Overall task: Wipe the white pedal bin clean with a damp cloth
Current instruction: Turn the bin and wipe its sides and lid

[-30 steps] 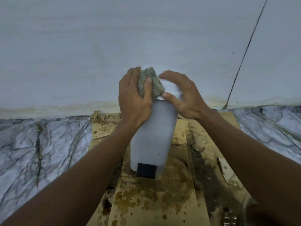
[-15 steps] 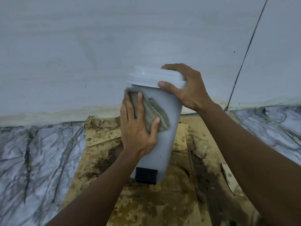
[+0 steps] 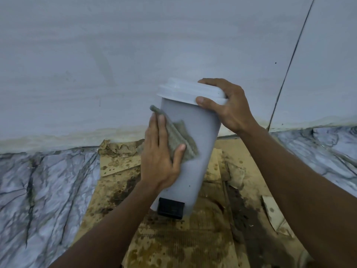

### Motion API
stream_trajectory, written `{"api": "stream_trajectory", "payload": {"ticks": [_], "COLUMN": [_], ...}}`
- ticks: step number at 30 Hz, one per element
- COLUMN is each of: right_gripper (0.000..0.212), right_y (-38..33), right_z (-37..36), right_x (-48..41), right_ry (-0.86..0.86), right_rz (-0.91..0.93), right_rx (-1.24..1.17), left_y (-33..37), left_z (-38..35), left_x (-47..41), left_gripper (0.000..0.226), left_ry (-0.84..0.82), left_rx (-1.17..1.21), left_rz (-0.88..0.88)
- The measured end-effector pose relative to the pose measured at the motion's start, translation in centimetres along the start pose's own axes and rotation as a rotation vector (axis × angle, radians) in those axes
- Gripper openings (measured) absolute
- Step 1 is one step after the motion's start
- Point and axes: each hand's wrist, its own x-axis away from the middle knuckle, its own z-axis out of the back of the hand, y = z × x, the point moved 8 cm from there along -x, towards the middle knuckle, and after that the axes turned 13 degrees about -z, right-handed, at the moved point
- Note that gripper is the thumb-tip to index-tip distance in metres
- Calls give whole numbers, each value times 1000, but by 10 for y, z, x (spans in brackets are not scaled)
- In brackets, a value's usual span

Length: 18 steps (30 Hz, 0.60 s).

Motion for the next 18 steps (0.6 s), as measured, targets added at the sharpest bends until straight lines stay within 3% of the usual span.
{"api": "stream_trajectory", "payload": {"ticks": [3, 6, 10, 13, 15, 18], "right_gripper": [46, 48, 48, 47, 47, 47], "right_y": [-3, -3, -3, -2, -2, -3], "right_z": [-4, -5, -4, -4, -3, -6], "right_x": [1, 1, 1, 2, 3, 2], "right_ry": [6, 15, 4, -8, -9, -3], "right_rz": [25, 29, 4, -15, -15, -16], "right_rx": [21, 31, 7, -8, -1, 2], "left_y": [5, 22, 49, 59, 49, 34], "left_z": [9, 6, -13, -43, -48, -31], "left_x": [-26, -37, -19, 35, 63, 42], "left_gripper": [78, 78, 78, 71, 65, 66], "left_ry": [153, 130, -97, -404, -552, -458], "left_rx": [118, -96, -352, -392, -391, -347], "left_rz": [197, 134, -320, -813, -1050, -1029]}}
